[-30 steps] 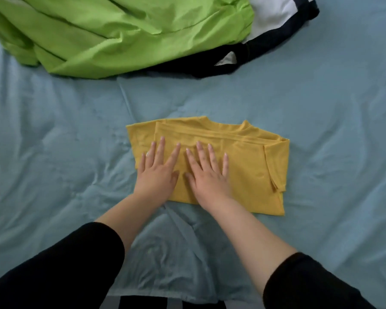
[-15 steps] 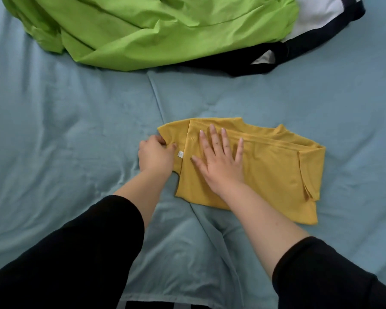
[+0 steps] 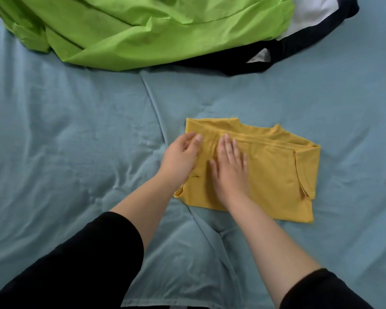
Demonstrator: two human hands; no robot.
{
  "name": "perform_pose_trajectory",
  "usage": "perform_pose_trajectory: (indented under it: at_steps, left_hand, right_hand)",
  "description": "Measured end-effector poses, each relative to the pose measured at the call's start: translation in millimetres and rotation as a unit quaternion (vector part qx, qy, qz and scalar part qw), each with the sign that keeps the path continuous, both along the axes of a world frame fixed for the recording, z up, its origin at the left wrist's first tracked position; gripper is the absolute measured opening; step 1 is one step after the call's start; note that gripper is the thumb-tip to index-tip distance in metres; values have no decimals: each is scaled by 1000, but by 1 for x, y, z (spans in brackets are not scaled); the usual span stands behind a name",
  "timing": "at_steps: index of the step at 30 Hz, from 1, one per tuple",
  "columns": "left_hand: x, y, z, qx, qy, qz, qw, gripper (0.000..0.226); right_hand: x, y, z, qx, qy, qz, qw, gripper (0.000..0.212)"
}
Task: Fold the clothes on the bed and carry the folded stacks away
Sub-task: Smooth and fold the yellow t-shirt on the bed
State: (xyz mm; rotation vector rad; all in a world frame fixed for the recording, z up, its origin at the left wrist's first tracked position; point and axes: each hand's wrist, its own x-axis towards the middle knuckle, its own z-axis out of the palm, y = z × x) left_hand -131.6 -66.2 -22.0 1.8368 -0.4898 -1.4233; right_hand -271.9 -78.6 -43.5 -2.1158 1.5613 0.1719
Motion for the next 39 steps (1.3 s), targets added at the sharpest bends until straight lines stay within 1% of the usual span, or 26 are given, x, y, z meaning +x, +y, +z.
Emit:
perform_pose_trajectory:
  at_steps: [2,3,4,6,8,10,11,12,13,14,16,17,18,19,20,21,23,24,25,26,27,29,31,33,36,39]
  left_hand:
    - [0,0,-1,3,5,5,1000,25]
    - [1,1,-1,-6,-7,7,1000,18]
    - [2,3,-1,-15,-29,6,999,13]
    - [6,11,-6,-20,-109,-16,994,15]
    - [9,23,-13,8,-183,-79,980,16]
    - [7,35,-19,48,-230,-167,957,26]
    - [6,39,-21,57,-248,-198,947,30]
    - [5,40,-22,57,-257,-207,942,32]
    - [5,40,-21,53,-257,-200,944,34]
    - [4,39,-19,49,-248,-182,950,36]
    - [-1,41,-14,57,-220,-121,966,39]
    - [-4,44,-11,73,-209,-86,971,40]
    - [-8,48,-9,97,-208,-65,971,42]
    - [-12,52,-8,124,-217,-65,966,42]
    - [-17,56,-8,145,-235,-80,958,40]
    - [-21,58,-8,158,-255,-100,949,35]
    - [-29,58,-4,164,-288,-127,935,22]
    - [-34,57,-1,159,-292,-129,934,19]
    - [-40,57,2,150,-286,-122,939,17]
    - [-46,56,5,138,-273,-110,946,14]
    - [-54,56,9,125,-258,-95,953,13]
    - [-70,54,13,101,-228,-79,965,12]
    - [-86,49,15,77,-207,-80,972,14]
    - [-105,42,17,54,-190,-89,976,19]
    - [-138,30,19,29,-171,-107,979,21]
    - [-175,17,19,16,-159,-118,980,21]
  right_hand:
    - [-10,6,6,-28,-6,-46,999,57]
    - [-12,10,8,-45,-14,-31,998,55]
    - [-11,14,10,-56,-22,8,998,54]
    - [-6,17,10,-53,-23,120,991,52]
    - [-4,8,6,-32,18,200,979,52]
    - [-5,-10,1,-22,68,227,971,52]
    - [-4,-19,-1,-23,76,233,969,51]
    - [-2,-25,1,-26,69,232,970,50]
    - [1,-28,5,-32,39,213,976,48]
    - [5,-28,11,-46,-10,175,983,45]
    - [16,-21,22,-79,-116,65,988,34]
    - [22,-18,25,-67,-153,10,986,29]
    - [28,-16,26,-26,-174,-44,983,26]
    - [35,-15,26,30,-177,-95,979,27]
    - [43,-15,24,79,-167,-142,973,32]
    - [51,-17,21,107,-144,-177,968,41]
    - [65,-19,14,101,-79,-201,971,60]
    - [70,-20,12,84,-60,-202,974,63]
    - [72,-21,10,71,-60,-205,974,60]
    - [71,-23,10,71,-79,-216,971,50]
    - [66,-26,11,78,-113,-233,963,36]
    - [48,-31,16,99,-191,-276,937,6]
    - [22,-37,23,123,-257,-337,897,16]
    - [-11,-44,29,130,-279,-389,868,18]
    - [-63,-57,37,143,-283,-406,857,19]
    - [-111,-71,39,158,-273,-393,864,15]
